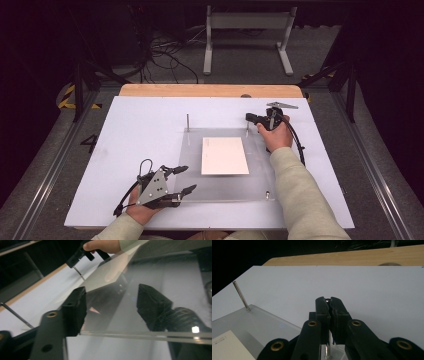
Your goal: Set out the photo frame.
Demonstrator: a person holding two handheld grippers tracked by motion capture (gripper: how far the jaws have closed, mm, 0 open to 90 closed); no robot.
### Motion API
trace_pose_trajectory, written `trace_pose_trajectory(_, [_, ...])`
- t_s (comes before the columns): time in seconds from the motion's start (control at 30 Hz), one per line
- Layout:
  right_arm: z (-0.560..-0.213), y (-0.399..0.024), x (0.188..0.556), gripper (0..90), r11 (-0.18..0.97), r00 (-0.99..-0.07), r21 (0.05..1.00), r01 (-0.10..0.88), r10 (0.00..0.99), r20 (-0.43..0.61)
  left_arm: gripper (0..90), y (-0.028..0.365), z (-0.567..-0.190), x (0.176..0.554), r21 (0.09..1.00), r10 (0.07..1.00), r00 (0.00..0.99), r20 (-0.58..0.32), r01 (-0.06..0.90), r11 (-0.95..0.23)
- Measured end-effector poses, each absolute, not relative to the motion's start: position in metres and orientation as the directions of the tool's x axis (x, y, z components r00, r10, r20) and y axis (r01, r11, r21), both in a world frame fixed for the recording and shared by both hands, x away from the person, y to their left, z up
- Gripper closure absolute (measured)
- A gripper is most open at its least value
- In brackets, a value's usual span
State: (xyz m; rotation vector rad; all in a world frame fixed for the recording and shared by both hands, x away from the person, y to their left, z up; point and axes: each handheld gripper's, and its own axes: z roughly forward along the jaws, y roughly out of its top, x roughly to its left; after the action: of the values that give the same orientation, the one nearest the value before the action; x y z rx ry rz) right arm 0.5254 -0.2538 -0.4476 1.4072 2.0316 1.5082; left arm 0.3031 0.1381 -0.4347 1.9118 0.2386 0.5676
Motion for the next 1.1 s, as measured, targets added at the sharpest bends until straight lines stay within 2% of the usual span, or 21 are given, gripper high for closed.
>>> trace_pose_trajectory(0.13, [-0.448,-0.254,0.525,84.9,-0.003,-0.501,0.838,0.546,0.8,0.33,55.2,0.137,-0.43,0.299,0.899,0.435,0.843,0.318,-0.122,-0.421])
trace_pose_trajectory(0.6, [-0.443,-0.253,0.525,84.0,0.014,-0.502,0.83,0.558,0.802,0.324,55.7,0.141,-0.427,0.303,0.903,0.432,0.85,0.3,-0.107,-0.417])
trace_pose_trajectory(0.77, [-0.44,-0.264,0.52,73.8,0.02,-0.5,0.804,0.594,0.792,0.35,55.6,0.142,-0.426,0.305,0.904,0.429,0.854,0.294,-0.103,-0.416])
trace_pose_trajectory(0.97, [-0.425,-0.276,0.503,66.0,0.05,-0.533,0.829,0.556,0.787,0.31,55.1,0.142,-0.424,0.307,0.905,0.425,0.859,0.284,-0.095,-0.414])
trace_pose_trajectory(1.1, [-0.416,-0.28,0.486,61.4,0.073,-0.587,0.845,0.529,0.751,0.302,55.1,0.142,-0.422,0.307,0.906,0.426,0.861,0.278,-0.089,-0.413])
